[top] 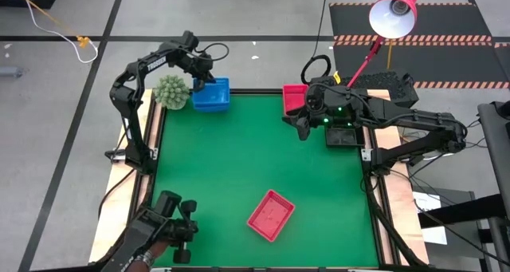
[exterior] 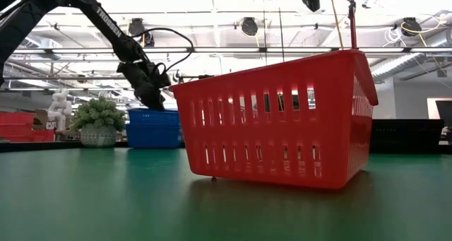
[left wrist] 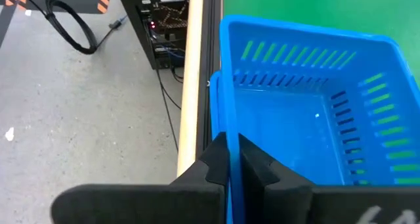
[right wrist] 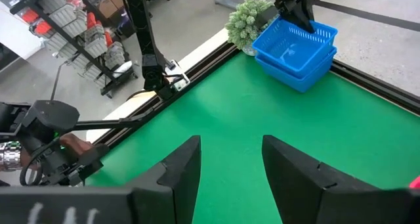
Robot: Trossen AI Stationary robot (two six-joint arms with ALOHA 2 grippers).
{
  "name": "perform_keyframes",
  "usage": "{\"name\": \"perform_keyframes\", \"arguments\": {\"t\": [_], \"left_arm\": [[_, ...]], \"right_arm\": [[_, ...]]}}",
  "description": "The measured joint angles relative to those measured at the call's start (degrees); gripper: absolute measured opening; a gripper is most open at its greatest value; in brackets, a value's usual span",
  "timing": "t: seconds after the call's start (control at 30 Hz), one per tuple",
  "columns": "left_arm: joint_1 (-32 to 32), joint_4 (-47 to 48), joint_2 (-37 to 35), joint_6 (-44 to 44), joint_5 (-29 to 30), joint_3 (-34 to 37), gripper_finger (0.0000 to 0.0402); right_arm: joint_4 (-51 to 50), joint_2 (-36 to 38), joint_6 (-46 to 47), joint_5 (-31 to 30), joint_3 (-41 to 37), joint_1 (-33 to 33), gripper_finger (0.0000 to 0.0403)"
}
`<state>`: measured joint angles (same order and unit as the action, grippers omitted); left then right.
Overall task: Stack baskets by color
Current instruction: Stack the blue bin on top of the stacked blue bins, then stack the bottom red bin on top of the stacked red bin
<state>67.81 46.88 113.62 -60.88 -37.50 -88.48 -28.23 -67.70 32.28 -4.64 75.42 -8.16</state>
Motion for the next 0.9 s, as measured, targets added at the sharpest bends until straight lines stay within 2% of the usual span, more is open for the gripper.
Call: {"name": "perform_keyframes", "arguments": {"t": [0.23, 0.3, 0.43, 0.57, 0.63, 0.73, 0.9], "left_arm": [[-0.14, -0.02, 0.0, -0.07, 0.2, 0.95, 0.0009], [-0.5, -0.59, -0.01, -0.07, 2.12, 0.96, 0.003], [-1.58, -1.13, -0.02, -0.57, 7.98, 0.96, 0.0103], [-2.44, -2.17, -0.02, -0.48, 9.53, 0.96, 0.0179], [-2.93, -2.9, -0.21, 0.2, 10.68, 0.96, 0.0203], [-3.99, -3.26, -1.57, 0.59, 12.87, 0.96, 0.0219], [-5.75, -3.57, -6.08, 1.52, 13.62, 0.96, 0.0215]], "right_arm": [[-0.02, 0.0, -0.16, 0.01, 0.0, 0.0, 0.0155], [-0.02, 0.0, -0.16, 0.01, 0.0, 0.0, 0.0155], [-0.02, 0.0, -0.4, 0.01, 0.0, 0.0, 0.0155], [-0.02, 0.0, -0.4, 0.01, 0.0, 0.0, 0.0155], [-0.02, 0.0, -0.4, 0.01, 0.0, 0.0, 0.0155], [-0.02, 0.0, -0.4, 0.01, 0.0, 0.0, 0.0155], [-0.02, 0.0, -0.45, 0.01, 0.0, 0.0, 0.0155]]}}
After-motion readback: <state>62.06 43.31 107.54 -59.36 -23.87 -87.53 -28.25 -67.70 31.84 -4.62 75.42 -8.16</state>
